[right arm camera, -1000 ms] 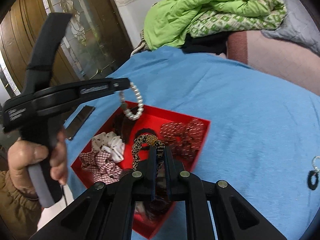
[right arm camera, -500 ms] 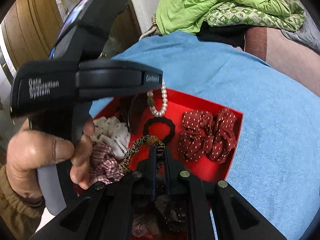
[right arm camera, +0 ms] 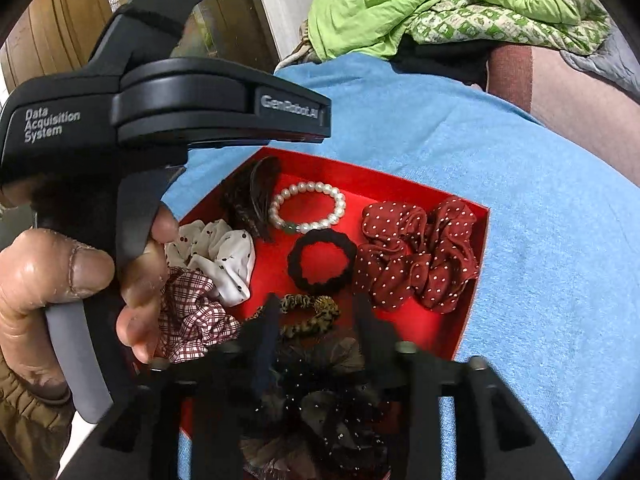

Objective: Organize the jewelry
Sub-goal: 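Carry both bracelets to the red tray and open both tools to drop them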

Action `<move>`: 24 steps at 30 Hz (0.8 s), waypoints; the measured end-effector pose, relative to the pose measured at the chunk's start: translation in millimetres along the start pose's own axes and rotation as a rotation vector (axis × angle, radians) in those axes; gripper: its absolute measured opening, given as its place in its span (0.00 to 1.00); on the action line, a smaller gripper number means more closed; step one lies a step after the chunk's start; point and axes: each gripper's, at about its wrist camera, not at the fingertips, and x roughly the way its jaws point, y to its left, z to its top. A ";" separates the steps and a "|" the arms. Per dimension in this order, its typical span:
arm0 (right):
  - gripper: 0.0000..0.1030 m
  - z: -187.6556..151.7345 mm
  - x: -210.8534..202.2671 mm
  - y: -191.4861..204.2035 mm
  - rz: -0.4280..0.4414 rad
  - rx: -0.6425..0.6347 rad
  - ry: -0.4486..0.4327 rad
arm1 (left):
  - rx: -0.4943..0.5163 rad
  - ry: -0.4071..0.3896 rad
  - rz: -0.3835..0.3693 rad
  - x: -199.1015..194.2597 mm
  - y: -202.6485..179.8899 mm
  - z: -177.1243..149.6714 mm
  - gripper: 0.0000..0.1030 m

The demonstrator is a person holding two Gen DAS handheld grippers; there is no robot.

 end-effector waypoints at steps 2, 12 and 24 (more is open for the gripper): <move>0.45 -0.1 -4.1 0.2 -0.002 -0.004 -0.005 | 0.006 -0.010 0.002 -6.4 -1.3 1.2 0.41; 0.45 -3.3 -36.2 4.5 -0.005 -0.020 -0.045 | 0.039 -0.063 0.042 -46.7 -15.0 1.3 0.44; 0.49 -31.4 -101.4 -26.3 -0.052 0.023 -0.100 | 0.112 -0.157 0.051 -115.9 -59.7 -20.2 0.53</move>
